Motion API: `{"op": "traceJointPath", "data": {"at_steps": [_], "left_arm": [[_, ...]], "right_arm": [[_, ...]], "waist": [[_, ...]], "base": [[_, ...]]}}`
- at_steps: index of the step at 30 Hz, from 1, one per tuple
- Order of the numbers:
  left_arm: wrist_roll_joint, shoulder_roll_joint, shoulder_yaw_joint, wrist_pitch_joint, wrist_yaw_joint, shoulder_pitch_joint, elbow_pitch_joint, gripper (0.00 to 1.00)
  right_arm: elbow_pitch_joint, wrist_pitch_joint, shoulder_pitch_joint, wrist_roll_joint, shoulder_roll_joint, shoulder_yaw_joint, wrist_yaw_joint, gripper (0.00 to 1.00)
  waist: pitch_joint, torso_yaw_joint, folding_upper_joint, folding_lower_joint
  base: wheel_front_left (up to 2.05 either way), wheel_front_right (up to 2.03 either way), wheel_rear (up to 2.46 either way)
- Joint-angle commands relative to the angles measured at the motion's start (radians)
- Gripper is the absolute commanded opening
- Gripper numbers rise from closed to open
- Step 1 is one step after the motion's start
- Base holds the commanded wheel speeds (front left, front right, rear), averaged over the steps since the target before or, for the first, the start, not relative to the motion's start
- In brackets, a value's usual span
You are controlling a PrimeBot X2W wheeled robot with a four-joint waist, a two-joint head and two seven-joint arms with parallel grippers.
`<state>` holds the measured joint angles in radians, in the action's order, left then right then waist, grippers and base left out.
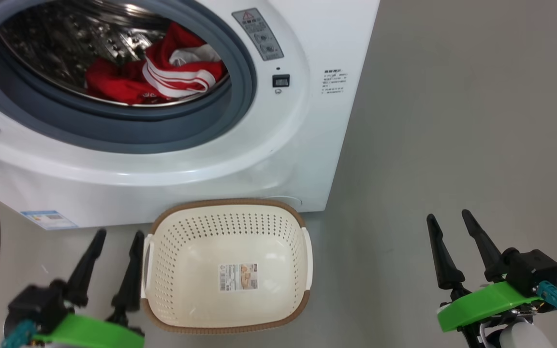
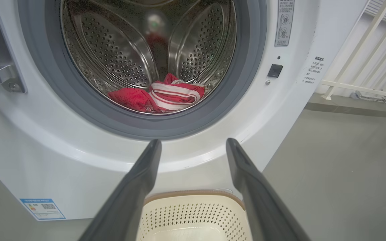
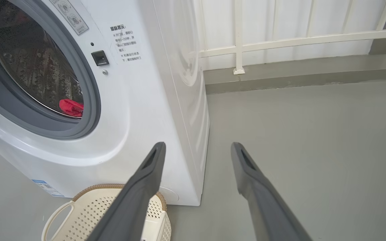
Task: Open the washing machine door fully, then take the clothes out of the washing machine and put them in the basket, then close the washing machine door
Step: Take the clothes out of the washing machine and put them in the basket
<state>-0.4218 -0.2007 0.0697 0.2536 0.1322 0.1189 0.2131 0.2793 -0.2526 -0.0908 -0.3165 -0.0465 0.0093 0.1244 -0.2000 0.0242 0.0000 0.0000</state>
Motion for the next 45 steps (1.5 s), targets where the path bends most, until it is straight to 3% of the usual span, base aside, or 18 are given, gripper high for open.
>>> {"op": "traceJointPath", "data": {"at_steps": [1,17,33,45], "left_arm": [[0.016,-0.032,-0.022,0.008,-0.002,0.07,-0.008,1.0],[0.004,-0.115,0.091,0.008,-0.002,0.518,0.279,1.0],[-0.1,-0.216,0.325,-0.028,-0.002,0.986,0.622,1.0],[-0.175,-0.278,0.484,-0.093,-0.002,1.199,0.783,1.0]], "right_arm": [[-0.026,-0.009,-0.035,-0.013,-0.004,0.028,0.006,1.0],[-0.045,-0.009,-0.121,-0.053,-0.004,0.082,0.006,1.0],[-0.071,-0.009,-0.196,-0.114,-0.004,0.13,0.006,1.0],[-0.088,-0.009,-0.229,-0.152,-0.004,0.171,0.006,1.0]], "waist": [[-0.021,0.004,0.0,0.0],[-0.189,0.06,0.0,0.0],[-0.36,0.141,0.0,0.0],[-0.445,0.198,0.0,0.0]], "base": [[0.0,0.0,0.0],[0.0,0.0,0.0],[0.0,0.0,0.0],[0.0,0.0,0.0]]}}
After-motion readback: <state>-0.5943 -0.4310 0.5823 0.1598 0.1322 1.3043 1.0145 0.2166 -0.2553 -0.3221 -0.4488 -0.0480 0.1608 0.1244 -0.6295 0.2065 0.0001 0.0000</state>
